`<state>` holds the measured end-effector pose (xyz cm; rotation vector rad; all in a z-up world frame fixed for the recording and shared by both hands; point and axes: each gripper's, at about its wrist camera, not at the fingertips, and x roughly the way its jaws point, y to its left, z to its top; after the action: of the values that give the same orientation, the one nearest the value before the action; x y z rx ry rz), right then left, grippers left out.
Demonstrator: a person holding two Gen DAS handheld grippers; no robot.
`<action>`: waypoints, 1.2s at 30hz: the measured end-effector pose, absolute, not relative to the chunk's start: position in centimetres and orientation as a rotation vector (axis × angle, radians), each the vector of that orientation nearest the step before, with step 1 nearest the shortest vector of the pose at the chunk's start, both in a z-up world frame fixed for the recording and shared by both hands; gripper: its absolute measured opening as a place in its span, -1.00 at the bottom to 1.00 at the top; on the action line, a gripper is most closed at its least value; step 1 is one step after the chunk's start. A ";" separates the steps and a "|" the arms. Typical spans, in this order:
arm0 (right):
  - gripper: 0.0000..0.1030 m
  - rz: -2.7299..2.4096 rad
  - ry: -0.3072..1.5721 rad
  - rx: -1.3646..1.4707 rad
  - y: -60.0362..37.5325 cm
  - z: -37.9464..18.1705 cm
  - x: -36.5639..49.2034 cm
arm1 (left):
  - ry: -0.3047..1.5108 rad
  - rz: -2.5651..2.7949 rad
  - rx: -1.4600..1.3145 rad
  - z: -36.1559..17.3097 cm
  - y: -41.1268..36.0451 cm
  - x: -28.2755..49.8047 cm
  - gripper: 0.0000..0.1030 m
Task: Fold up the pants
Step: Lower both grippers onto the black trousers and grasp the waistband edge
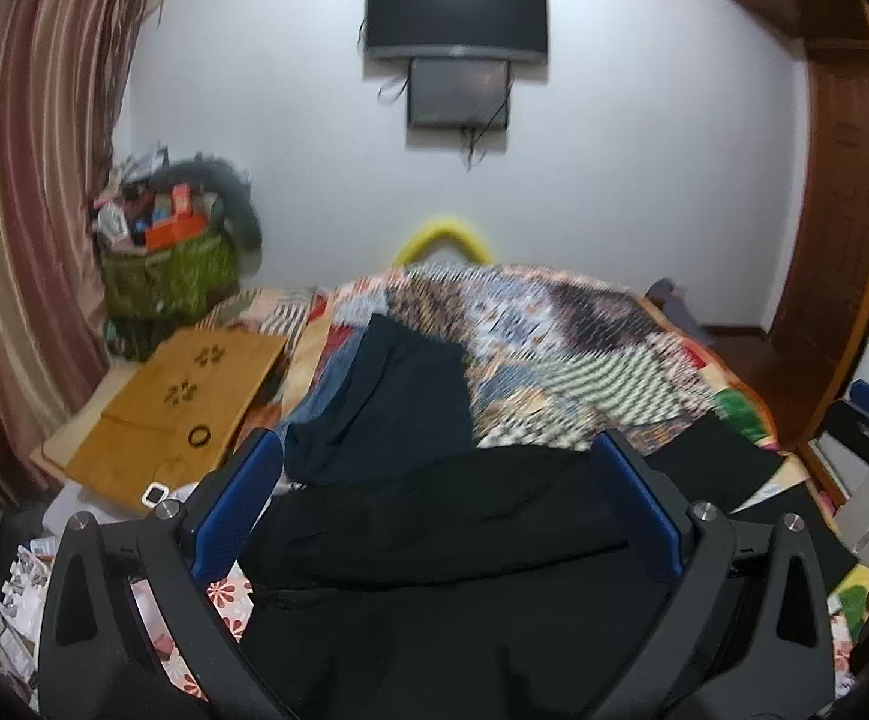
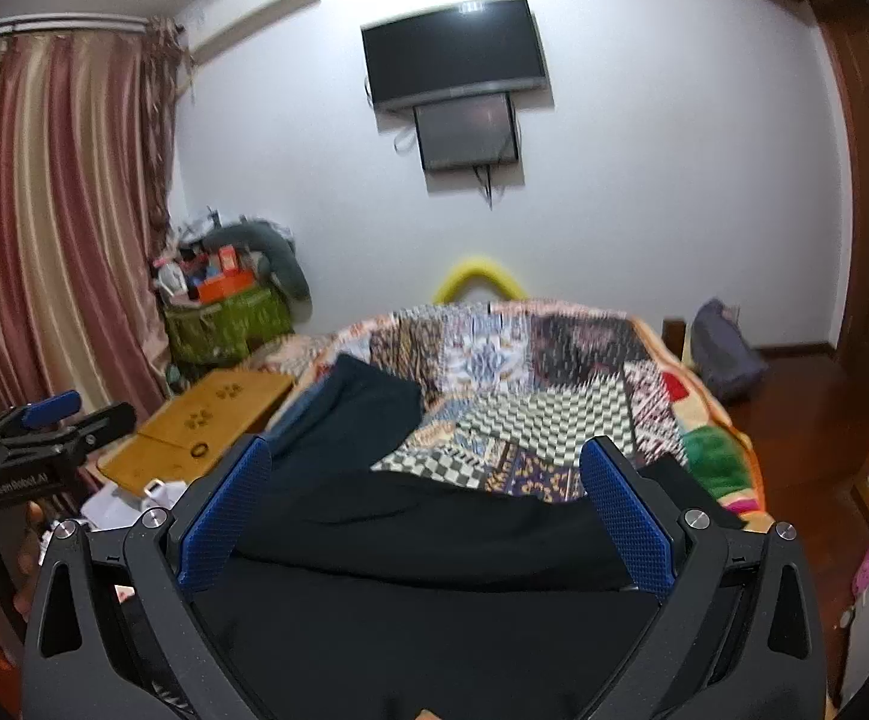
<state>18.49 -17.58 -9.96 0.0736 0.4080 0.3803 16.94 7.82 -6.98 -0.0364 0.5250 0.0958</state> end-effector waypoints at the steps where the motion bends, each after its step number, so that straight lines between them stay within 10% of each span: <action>1: 0.99 0.379 0.423 0.071 -17.4 -10.5 19.3 | 0.549 0.104 -0.041 -7.6 8.7 18.3 1.00; 18: 0.97 0.503 0.795 -0.095 -14.1 -19.1 34.2 | 1.054 0.226 -0.105 -22.8 22.7 36.0 1.00; 36: 0.64 0.625 1.067 -0.207 -11.0 -26.7 43.4 | 1.336 0.130 -0.314 -33.1 27.0 38.3 0.74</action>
<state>43.43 -10.96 -26.66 -0.2074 1.0668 0.6246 38.26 27.04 -33.15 -0.3143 1.3362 0.1300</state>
